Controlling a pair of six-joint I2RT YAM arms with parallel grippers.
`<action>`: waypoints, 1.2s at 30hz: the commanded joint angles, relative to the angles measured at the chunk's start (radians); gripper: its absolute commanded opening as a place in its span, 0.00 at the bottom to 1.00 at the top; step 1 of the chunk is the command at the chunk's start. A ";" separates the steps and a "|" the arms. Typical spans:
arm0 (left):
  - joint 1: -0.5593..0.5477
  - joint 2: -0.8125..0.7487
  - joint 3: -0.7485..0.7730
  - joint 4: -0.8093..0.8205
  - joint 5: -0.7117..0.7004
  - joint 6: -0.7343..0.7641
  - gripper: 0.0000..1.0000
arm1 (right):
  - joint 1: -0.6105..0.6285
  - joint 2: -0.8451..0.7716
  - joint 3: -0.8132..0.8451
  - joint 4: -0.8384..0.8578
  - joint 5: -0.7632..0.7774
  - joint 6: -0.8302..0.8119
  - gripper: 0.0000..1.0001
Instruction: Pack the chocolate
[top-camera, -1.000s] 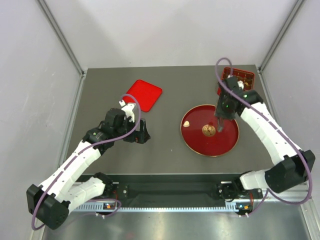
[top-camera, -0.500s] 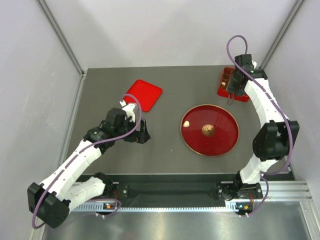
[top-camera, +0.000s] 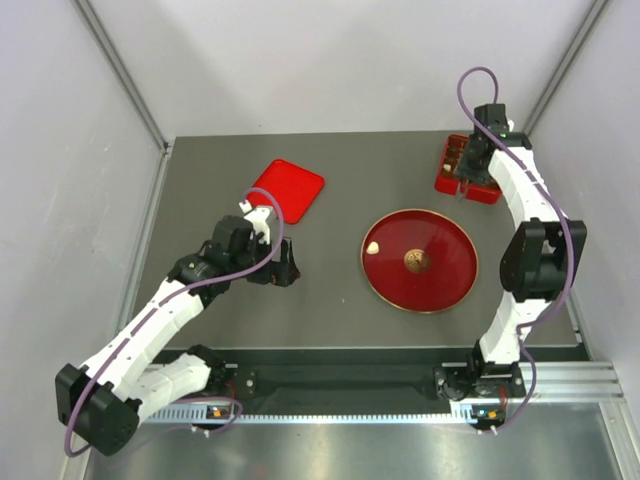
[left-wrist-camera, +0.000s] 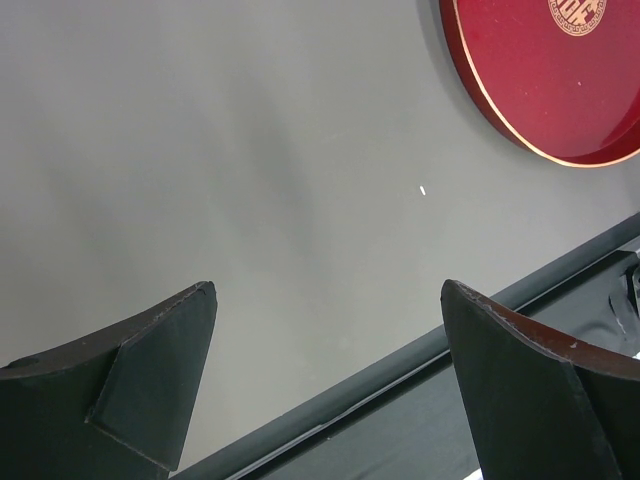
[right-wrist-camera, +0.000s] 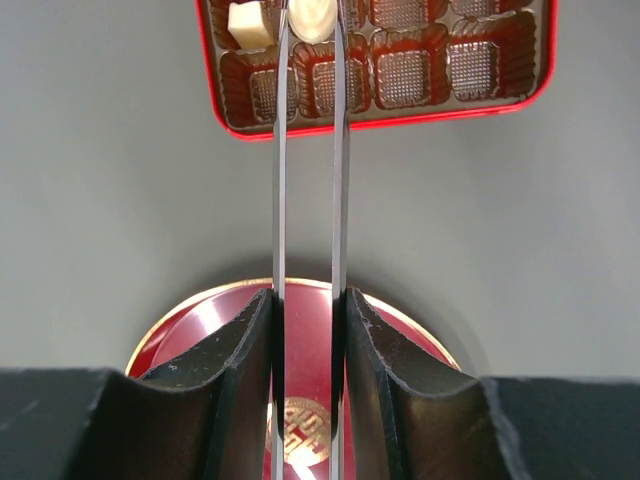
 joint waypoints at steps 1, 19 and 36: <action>-0.004 0.005 -0.001 0.017 -0.007 0.008 0.99 | -0.011 0.023 0.058 0.062 -0.013 -0.014 0.31; -0.004 0.008 0.001 0.013 -0.018 0.008 0.99 | -0.045 0.064 0.069 0.079 0.000 -0.035 0.40; -0.004 -0.001 0.002 0.014 -0.029 0.006 0.99 | 0.030 -0.138 -0.015 0.039 -0.026 -0.065 0.43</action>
